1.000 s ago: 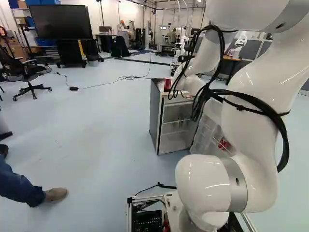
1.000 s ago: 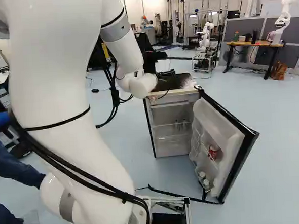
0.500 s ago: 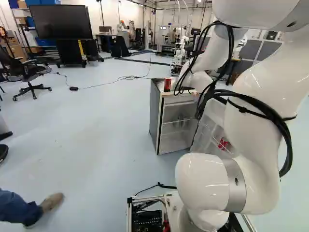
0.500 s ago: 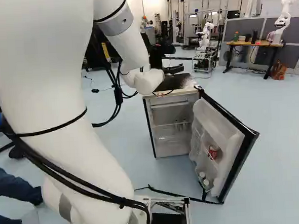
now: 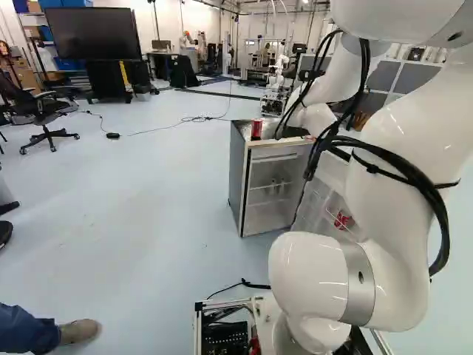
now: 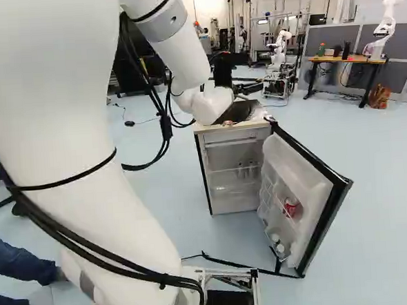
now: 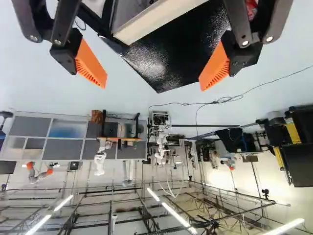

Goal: Grab a drink from the fridge

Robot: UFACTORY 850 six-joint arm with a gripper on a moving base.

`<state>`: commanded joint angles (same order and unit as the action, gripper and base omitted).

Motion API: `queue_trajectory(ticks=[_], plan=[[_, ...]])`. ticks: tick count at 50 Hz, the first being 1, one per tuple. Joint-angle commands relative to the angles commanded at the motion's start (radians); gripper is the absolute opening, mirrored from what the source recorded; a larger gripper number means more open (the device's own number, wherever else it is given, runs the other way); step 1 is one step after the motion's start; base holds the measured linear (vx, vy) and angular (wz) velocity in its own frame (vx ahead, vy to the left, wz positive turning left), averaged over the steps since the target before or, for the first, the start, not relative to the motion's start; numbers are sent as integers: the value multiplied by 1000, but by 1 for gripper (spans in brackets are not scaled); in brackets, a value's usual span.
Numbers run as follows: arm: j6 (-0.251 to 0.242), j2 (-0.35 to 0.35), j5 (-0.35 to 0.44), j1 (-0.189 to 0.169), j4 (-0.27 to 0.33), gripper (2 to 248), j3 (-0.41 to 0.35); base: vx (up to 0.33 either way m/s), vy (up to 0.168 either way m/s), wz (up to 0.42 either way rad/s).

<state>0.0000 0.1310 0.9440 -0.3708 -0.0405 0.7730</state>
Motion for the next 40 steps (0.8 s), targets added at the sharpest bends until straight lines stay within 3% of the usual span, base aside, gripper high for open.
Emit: queue_trajectory(ticks=[40], plan=[[0,74,-121,-107,-97,247,82,0,0,0]])
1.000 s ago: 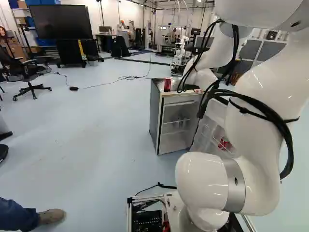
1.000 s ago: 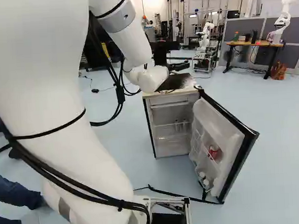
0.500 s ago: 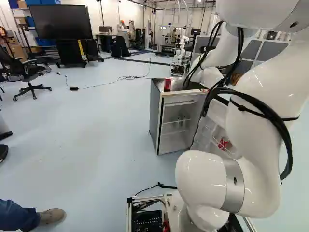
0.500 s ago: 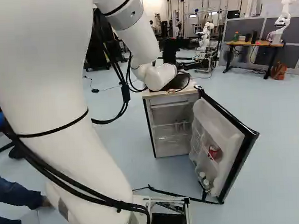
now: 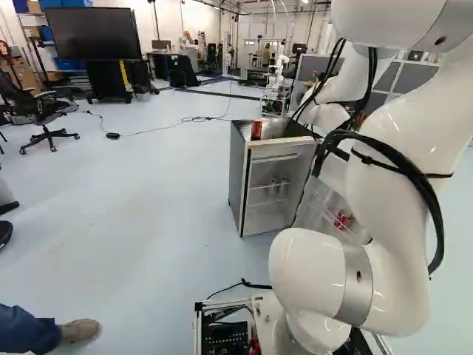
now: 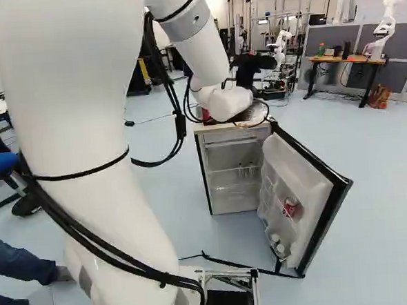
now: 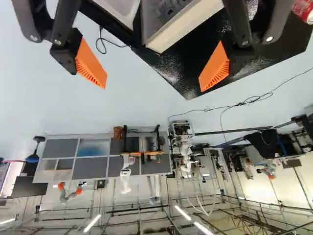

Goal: Grab a drink from the fridge

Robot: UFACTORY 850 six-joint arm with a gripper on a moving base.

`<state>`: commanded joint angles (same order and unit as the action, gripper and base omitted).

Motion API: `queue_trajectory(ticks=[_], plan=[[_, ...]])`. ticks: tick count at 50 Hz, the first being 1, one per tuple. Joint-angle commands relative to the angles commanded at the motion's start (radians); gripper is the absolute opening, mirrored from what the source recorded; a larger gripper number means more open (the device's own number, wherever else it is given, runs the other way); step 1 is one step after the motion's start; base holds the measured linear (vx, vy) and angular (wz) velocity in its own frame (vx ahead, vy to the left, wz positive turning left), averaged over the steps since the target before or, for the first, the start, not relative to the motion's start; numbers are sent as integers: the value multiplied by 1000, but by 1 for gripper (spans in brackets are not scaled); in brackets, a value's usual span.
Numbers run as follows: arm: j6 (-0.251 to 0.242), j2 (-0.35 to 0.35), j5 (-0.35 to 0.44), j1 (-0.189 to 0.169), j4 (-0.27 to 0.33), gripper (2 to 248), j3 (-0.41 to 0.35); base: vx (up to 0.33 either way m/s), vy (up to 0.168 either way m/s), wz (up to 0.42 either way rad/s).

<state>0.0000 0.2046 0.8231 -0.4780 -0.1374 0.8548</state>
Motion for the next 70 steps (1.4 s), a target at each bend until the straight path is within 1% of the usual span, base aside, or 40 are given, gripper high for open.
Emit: queue_trajectory(ticks=[56,70], plan=[[0,47,-156,-175,-199,247,54,0,0,0],[0,67,-199,-218,-230,247,77,0,0,0]])
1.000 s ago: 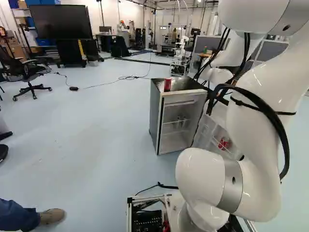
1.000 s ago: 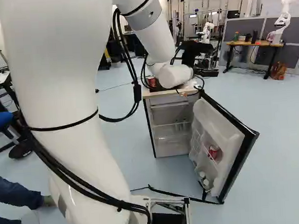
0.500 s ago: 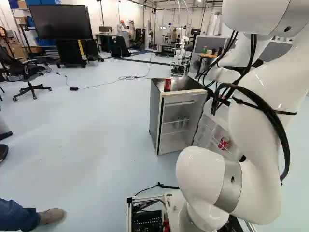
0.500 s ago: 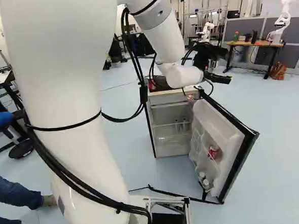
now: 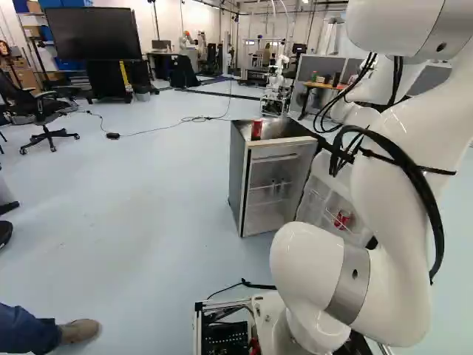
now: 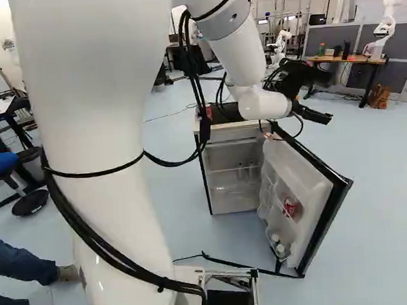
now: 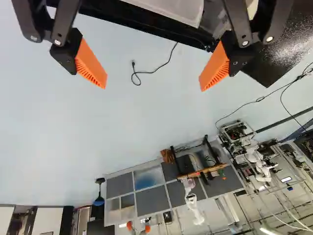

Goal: Grab a drink from the fridge

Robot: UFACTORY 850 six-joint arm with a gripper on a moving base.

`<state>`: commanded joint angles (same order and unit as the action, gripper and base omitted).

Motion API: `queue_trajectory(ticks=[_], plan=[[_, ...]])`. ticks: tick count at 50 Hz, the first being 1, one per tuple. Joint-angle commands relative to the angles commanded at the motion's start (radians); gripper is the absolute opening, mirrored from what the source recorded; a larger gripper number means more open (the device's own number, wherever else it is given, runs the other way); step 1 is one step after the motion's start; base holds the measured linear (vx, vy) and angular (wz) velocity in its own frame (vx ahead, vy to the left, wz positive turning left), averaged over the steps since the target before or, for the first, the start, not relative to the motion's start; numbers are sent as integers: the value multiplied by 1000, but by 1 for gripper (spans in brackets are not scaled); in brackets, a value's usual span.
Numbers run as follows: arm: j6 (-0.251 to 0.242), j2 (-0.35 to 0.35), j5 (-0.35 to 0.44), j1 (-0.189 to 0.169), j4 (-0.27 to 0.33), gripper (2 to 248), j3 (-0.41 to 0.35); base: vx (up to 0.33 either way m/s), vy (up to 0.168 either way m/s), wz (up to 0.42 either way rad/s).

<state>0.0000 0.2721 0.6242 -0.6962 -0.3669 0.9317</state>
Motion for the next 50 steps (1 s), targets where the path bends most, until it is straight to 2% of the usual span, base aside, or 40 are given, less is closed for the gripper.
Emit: queue_trajectory(ticks=[23,50], plan=[[0,70,-100,-68,-34,247,49,0,0,0],[0,207,-224,-129,-67,247,154,0,0,0]])
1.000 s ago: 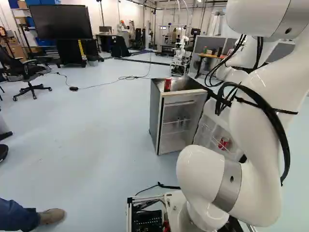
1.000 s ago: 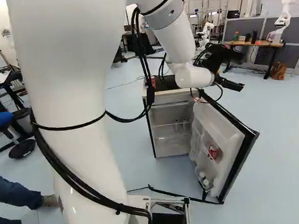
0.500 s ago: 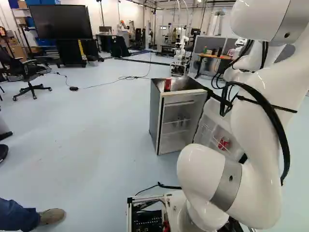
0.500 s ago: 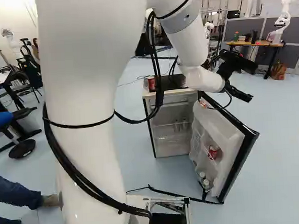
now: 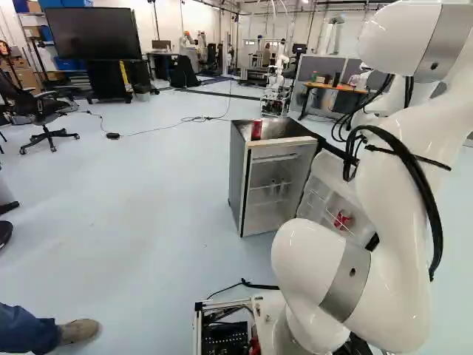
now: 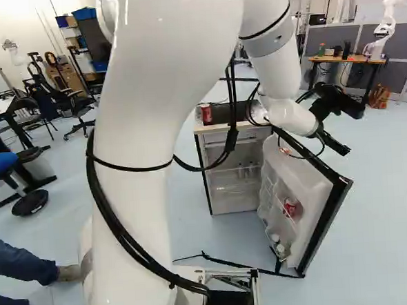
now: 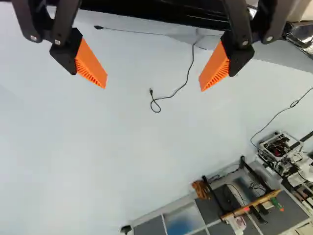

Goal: Grab a drink from the fridge

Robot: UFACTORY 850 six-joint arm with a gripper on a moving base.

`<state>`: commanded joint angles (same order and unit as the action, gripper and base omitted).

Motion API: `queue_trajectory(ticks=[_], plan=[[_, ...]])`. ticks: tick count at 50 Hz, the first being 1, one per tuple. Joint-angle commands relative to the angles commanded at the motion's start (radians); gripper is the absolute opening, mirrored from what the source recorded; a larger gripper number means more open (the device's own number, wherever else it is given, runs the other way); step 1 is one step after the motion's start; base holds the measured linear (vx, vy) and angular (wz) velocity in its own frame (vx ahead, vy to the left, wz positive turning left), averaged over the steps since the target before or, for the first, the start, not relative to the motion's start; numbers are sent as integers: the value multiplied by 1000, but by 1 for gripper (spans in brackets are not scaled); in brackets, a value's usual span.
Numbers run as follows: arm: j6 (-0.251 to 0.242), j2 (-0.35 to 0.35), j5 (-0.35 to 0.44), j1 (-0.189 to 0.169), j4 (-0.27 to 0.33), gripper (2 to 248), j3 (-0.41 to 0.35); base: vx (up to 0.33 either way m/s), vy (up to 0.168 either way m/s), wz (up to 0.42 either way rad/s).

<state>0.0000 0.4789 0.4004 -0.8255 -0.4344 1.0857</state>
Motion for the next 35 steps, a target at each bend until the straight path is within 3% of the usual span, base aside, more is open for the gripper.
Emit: queue_trajectory(ticks=[35], plan=[[0,179,-158,-20,29,247,151,0,0,0]])
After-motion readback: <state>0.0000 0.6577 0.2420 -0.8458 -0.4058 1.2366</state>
